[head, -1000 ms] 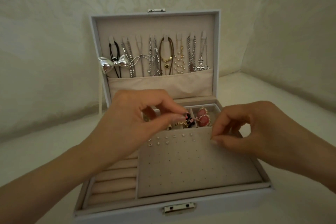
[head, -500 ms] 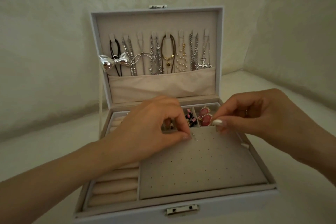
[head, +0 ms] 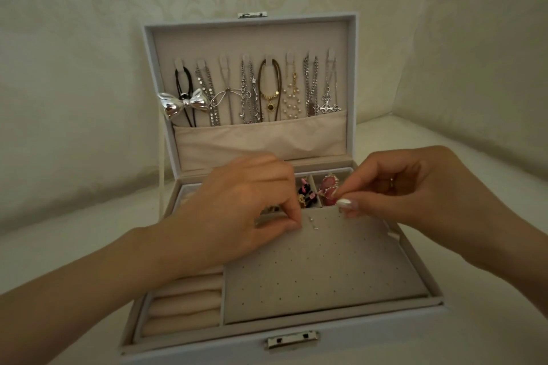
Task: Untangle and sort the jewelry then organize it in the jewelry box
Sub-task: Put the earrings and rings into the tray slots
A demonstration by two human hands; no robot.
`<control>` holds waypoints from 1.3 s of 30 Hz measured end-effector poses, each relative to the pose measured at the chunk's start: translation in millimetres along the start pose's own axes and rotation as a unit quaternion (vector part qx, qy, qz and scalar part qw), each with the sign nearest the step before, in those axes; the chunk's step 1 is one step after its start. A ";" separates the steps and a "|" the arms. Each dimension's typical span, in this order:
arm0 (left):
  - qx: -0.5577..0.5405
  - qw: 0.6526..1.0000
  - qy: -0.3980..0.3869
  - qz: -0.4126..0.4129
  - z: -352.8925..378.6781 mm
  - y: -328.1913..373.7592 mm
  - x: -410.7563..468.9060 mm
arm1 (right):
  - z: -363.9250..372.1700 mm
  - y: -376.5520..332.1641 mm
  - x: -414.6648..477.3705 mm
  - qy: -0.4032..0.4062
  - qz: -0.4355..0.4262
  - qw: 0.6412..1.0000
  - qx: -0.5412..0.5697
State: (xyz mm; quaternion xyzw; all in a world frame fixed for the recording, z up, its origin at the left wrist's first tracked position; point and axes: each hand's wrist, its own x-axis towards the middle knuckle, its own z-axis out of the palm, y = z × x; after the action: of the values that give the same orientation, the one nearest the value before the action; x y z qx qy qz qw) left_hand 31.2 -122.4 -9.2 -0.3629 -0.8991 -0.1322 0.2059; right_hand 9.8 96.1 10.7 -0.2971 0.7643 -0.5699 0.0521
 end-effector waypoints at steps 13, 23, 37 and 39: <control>-0.122 0.987 0.028 -0.103 -16.6 -11.7 -22.0 | 31.8 7.1 22.6 -0.055 -0.048 0.989 -0.127; -0.112 0.958 0.142 -0.222 -22.6 -17.4 -32.8 | 41.2 13.9 34.2 -0.085 -0.065 0.970 -0.217; -0.095 0.962 0.149 -0.210 -19.7 -17.4 -34.7 | 42.3 21.1 30.7 -0.078 -0.128 0.953 -0.264; -0.091 0.962 0.148 -0.212 -19.7 -17.0 -34.2 | 42.9 22.3 30.2 -0.067 -0.154 0.943 -0.287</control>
State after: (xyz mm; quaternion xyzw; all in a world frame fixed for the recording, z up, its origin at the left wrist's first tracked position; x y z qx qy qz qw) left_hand 46.9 -162.5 -9.2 -0.1579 -0.8992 -0.3064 0.2697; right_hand -5.7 48.4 -16.4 -0.4507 0.8355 -0.3059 -0.0725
